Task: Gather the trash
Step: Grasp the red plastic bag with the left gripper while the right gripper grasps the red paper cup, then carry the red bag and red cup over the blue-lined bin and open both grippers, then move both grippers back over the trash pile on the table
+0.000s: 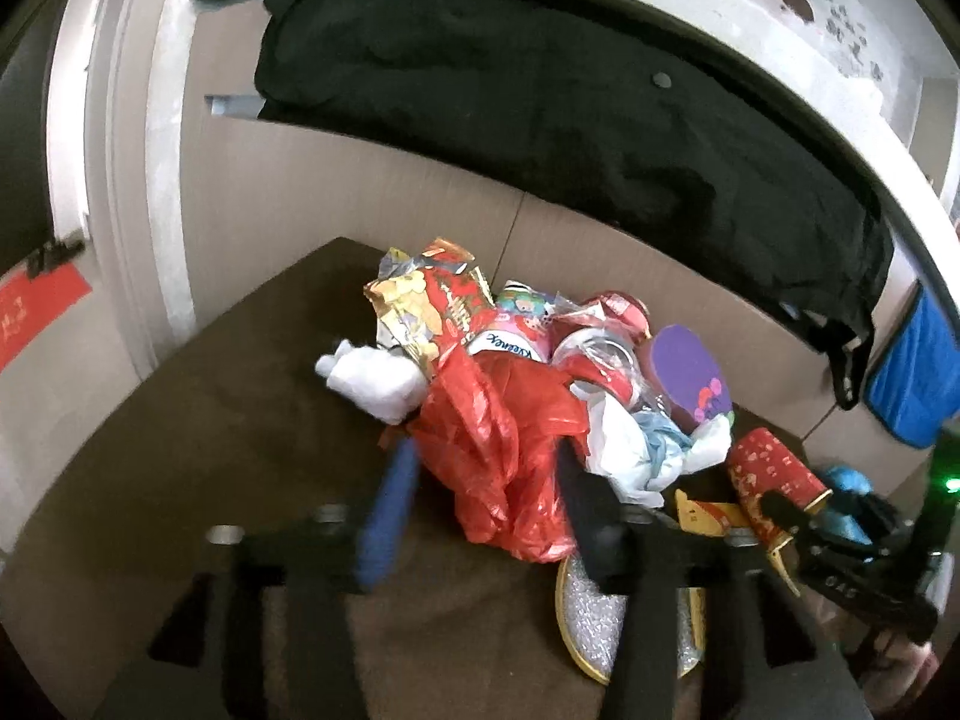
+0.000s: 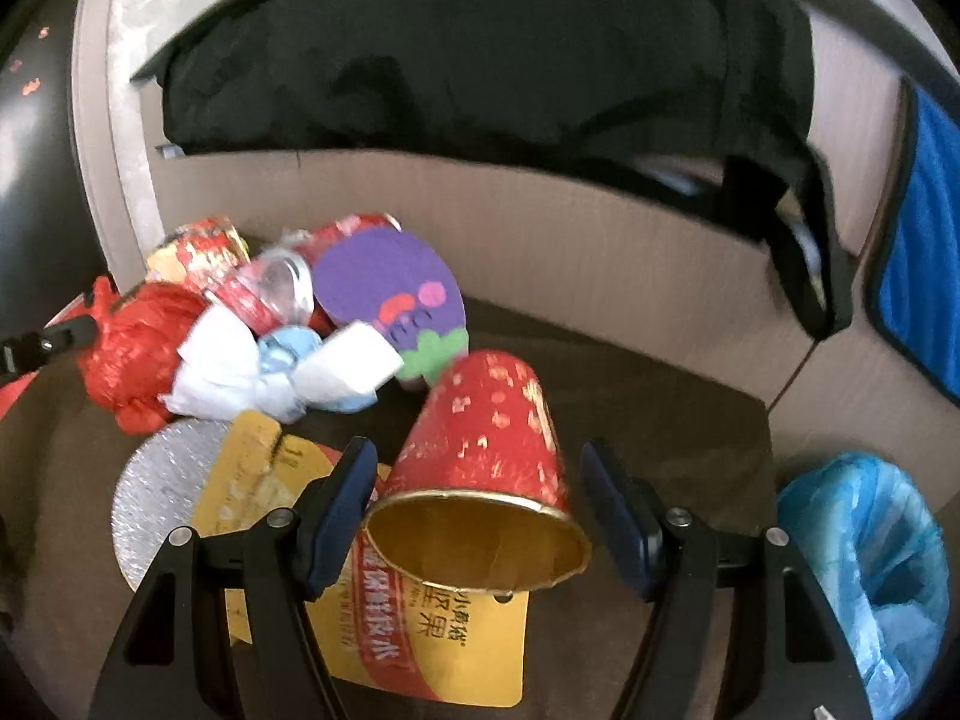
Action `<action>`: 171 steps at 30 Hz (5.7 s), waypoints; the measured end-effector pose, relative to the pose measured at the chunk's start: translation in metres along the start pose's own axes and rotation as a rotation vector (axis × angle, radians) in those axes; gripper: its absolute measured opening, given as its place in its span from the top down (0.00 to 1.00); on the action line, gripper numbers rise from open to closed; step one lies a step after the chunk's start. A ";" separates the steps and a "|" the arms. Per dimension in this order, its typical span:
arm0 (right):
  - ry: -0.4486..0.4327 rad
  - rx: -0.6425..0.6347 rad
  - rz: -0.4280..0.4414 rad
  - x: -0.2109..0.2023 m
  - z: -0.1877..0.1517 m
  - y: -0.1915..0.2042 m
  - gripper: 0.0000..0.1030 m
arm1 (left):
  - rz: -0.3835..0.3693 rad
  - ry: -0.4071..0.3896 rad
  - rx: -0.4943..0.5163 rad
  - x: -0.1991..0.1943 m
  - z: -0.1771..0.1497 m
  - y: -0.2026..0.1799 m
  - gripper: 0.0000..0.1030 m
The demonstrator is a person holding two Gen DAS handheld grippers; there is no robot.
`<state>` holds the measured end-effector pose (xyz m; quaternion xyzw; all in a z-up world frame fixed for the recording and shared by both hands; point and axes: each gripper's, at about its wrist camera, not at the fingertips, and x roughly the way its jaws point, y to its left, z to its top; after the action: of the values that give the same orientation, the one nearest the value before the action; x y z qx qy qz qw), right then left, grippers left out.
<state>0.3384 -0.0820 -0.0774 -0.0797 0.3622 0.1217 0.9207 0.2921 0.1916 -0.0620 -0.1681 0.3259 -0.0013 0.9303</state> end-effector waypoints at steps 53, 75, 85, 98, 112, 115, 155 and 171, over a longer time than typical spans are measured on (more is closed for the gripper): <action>-0.303 0.092 0.048 -0.194 0.002 -0.124 0.49 | -0.181 -0.146 0.320 -0.099 -0.028 -0.241 0.60; -0.229 0.276 -0.190 -0.180 -0.069 -0.296 0.49 | -0.348 0.057 0.506 0.003 -0.091 -0.426 0.60; -0.205 0.323 -0.173 -0.157 -0.083 -0.317 0.49 | -0.353 0.116 0.500 0.027 -0.097 -0.433 0.60; -0.192 0.359 -0.161 -0.140 -0.086 -0.329 0.42 | -0.399 0.195 0.460 0.057 -0.102 -0.437 0.59; -0.243 0.344 -0.214 -0.158 -0.082 -0.317 0.36 | -0.468 0.155 0.346 0.044 -0.071 -0.399 0.30; -0.251 0.343 -0.213 -0.166 -0.079 -0.310 0.36 | -0.422 0.123 0.332 0.033 -0.062 -0.377 0.30; -0.079 -0.082 0.131 -0.086 0.010 0.014 0.36 | 0.062 -0.037 0.080 -0.043 -0.005 -0.014 0.30; -0.003 -0.084 0.173 -0.016 0.041 0.031 0.36 | -0.086 0.081 0.007 0.043 0.051 0.031 0.30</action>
<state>0.3450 -0.0449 -0.0383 -0.0864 0.3611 0.2160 0.9030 0.3536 0.2320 -0.0603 -0.1784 0.3557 -0.0493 0.9161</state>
